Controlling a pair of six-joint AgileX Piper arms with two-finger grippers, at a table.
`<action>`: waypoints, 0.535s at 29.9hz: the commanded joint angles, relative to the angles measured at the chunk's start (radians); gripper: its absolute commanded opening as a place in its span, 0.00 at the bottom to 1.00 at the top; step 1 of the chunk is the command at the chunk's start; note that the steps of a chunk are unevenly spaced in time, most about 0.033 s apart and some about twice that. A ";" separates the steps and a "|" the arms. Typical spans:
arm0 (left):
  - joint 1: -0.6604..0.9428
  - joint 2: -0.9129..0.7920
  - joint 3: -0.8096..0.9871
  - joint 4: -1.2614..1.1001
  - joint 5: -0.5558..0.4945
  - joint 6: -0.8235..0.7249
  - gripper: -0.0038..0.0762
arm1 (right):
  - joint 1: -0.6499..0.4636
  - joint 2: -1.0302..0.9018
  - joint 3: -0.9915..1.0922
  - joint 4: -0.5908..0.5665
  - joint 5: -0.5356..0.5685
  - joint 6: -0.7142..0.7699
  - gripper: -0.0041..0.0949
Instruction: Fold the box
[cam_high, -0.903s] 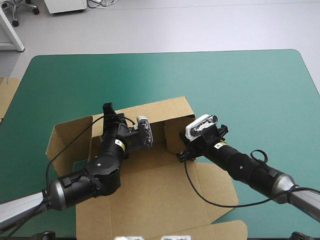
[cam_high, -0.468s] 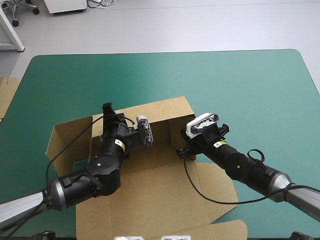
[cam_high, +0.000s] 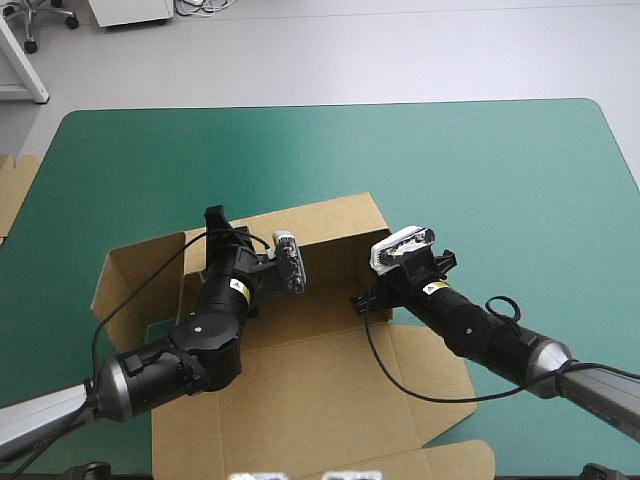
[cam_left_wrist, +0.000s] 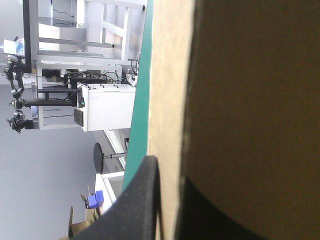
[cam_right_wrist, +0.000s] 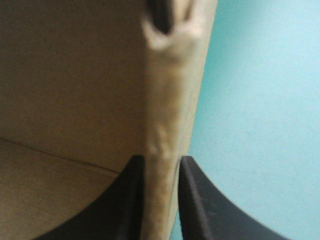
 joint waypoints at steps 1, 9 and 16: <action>-0.014 -0.012 -0.012 -0.058 -0.062 -0.037 0.04 | 0.001 -0.025 -0.032 -0.013 -0.030 0.004 0.03; -0.014 -0.012 -0.012 -0.023 -0.035 -0.037 0.04 | 0.001 -0.025 -0.032 -0.013 -0.016 0.005 0.03; -0.037 -0.017 -0.012 -0.070 -0.005 -0.009 0.18 | 0.001 -0.025 -0.032 -0.013 -0.016 0.005 0.03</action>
